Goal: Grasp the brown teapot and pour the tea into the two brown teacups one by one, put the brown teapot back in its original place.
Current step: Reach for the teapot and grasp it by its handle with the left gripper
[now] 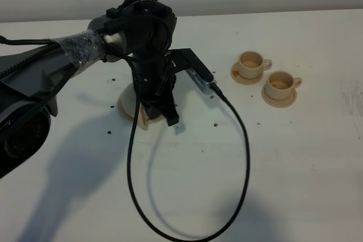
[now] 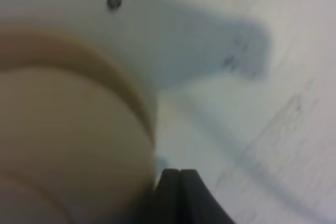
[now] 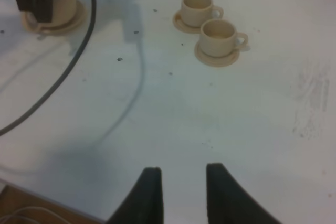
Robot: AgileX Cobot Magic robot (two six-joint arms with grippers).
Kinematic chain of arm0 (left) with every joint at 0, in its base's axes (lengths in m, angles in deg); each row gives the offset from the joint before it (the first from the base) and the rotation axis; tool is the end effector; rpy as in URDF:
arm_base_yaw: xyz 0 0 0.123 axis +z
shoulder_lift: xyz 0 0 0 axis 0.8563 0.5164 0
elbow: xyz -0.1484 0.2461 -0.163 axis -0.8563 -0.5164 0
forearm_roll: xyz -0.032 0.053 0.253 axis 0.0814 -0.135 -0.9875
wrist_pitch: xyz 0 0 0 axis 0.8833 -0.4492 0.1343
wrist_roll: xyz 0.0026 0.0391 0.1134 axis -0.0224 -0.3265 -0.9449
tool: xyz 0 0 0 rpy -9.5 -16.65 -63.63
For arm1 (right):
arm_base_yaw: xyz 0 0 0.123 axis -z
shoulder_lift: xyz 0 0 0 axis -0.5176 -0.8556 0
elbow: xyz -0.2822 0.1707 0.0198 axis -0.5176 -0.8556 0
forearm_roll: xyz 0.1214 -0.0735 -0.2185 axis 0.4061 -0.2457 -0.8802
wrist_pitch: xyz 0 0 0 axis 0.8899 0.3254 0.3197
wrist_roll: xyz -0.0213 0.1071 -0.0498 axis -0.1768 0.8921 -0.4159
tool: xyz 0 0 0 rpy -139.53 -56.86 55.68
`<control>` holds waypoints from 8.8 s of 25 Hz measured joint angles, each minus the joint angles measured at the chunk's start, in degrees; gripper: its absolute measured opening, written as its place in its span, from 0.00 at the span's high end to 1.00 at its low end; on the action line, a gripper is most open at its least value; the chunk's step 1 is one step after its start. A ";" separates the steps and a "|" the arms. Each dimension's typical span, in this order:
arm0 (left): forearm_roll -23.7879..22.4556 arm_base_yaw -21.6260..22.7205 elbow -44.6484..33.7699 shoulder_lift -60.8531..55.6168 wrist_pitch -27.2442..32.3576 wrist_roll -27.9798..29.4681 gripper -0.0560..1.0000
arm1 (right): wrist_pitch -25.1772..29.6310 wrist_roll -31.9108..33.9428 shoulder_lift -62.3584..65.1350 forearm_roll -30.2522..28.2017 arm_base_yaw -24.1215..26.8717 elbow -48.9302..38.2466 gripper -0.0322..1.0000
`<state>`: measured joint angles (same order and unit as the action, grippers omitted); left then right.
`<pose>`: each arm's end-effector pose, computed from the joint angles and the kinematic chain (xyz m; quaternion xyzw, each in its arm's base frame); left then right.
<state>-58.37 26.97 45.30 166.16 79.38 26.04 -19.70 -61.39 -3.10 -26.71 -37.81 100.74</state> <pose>0.4176 -0.2604 0.1534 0.4926 0.8702 -0.0006 0.0137 -0.0323 0.0259 0.2734 -0.1958 0.8355 0.0863 0.5061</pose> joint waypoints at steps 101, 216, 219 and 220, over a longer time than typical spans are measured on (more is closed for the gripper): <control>1.44 4.00 -11.60 -8.45 -5.92 44.97 0.48 | 0.00 0.00 0.00 0.00 0.00 0.00 0.76; 5.03 5.18 -11.32 -8.77 -9.37 42.41 0.87 | 0.00 0.00 0.00 0.08 0.00 0.00 0.76; 5.03 5.20 -11.32 -9.97 -9.33 42.30 0.87 | 0.00 0.00 0.00 0.08 0.00 0.00 0.76; 5.03 5.25 -11.32 -10.29 -9.22 42.29 0.87 | 0.00 0.00 0.00 0.08 0.00 0.00 0.76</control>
<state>-53.34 32.22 33.98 155.88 70.17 68.33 -19.70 -61.39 -3.10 -26.63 -37.81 100.74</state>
